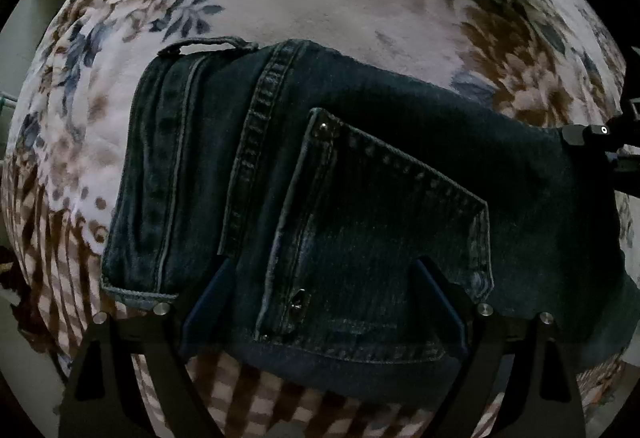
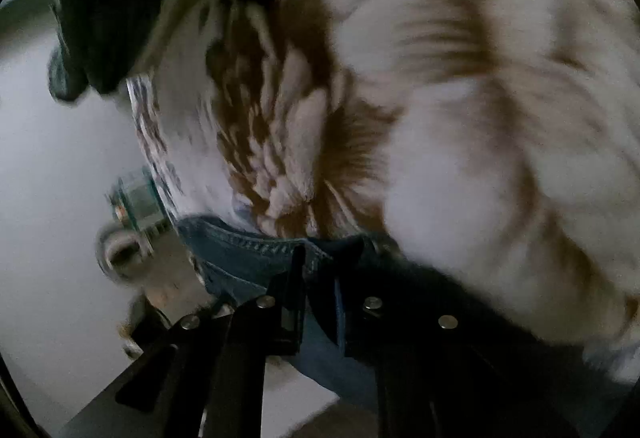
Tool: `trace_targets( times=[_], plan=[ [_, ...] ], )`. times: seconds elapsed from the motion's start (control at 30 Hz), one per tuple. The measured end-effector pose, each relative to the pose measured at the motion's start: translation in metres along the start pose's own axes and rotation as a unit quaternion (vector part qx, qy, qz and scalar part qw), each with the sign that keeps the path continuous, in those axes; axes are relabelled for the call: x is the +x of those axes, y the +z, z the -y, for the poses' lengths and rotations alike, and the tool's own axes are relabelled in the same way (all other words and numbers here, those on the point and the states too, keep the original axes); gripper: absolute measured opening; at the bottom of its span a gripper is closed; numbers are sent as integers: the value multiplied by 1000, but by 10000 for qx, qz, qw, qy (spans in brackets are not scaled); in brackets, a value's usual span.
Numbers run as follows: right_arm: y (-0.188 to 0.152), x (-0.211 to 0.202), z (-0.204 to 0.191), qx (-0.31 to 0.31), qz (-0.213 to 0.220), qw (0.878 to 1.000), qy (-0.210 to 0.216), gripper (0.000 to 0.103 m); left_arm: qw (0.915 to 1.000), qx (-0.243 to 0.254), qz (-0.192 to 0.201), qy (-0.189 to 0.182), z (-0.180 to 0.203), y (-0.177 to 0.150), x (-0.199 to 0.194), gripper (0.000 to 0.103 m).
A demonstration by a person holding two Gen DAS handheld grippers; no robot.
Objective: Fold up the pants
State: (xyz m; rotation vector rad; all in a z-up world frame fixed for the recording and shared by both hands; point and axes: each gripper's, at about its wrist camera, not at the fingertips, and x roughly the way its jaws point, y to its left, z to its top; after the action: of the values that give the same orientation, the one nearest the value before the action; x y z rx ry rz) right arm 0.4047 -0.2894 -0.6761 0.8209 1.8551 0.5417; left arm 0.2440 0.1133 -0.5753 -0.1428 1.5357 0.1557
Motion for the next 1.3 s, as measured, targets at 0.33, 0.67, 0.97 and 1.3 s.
trace_targets(
  times=[0.33, 0.67, 0.97, 1.3],
  plan=[
    [-63, -53, -30, -189, 1759, 9799, -920, 60, 9978, -552, 119, -356, -19, -13, -38, 90],
    [-242, -108, 112, 2522, 3401, 9044, -531, 60, 9947, 720, 172, -710, 106, -17, -65, 90],
    [-403, -252, 320, 4369, 4651, 7694, -303, 60, 9739, 2060, -117, -944, 297, -45, -62, 90],
    [-392, -242, 465, 4114, 4858, 7651, 966, 64, 9454, 3086, -576, -875, 478, -101, -5, 90]
  ],
)
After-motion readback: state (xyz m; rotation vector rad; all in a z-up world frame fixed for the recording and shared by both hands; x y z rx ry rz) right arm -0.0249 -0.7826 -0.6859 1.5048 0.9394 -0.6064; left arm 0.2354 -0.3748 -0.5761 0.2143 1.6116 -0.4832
